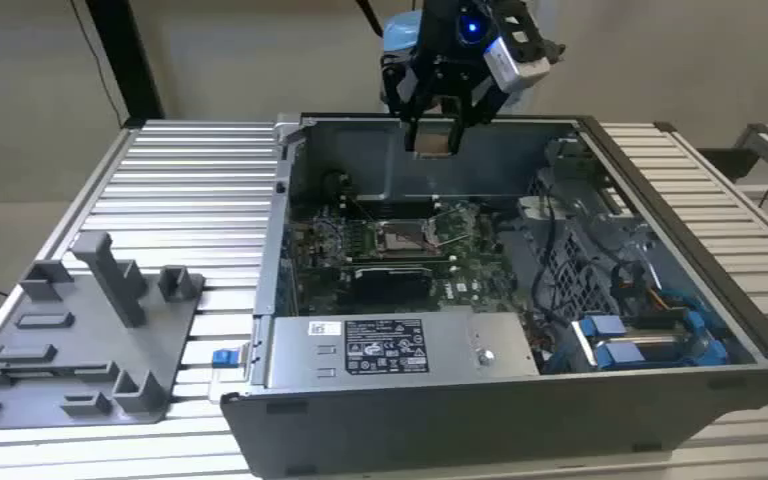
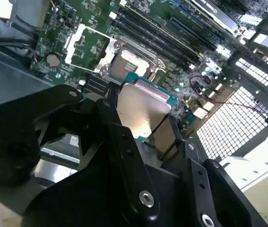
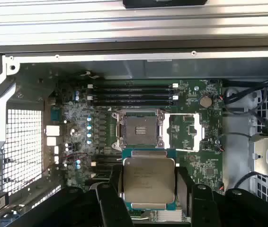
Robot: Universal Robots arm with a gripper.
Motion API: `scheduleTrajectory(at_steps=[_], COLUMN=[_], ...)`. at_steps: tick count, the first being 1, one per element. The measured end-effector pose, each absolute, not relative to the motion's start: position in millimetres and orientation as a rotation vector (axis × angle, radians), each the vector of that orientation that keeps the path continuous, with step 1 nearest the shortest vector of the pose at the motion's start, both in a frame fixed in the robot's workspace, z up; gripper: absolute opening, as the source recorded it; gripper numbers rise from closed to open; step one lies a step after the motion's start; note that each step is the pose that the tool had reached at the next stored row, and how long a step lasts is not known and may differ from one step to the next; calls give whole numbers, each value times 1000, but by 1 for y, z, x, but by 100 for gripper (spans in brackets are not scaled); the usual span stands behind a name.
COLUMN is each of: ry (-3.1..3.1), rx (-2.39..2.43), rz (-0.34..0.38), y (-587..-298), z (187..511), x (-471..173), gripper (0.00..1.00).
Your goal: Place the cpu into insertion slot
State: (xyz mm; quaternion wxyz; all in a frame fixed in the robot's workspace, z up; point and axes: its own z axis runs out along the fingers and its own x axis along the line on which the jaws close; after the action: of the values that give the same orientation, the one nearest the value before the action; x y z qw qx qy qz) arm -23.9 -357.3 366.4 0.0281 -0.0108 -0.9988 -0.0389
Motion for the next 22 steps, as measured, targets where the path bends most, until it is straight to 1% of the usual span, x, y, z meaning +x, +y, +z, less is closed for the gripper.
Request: scheduleTrajectory(at_steps=[14, 22], ry=[-3083, -3081], rx=[-32, 55], rz=[-118, -115], y=[-357, -357], z=[366, 366], x=[-24, -24], gripper=[0, 0])
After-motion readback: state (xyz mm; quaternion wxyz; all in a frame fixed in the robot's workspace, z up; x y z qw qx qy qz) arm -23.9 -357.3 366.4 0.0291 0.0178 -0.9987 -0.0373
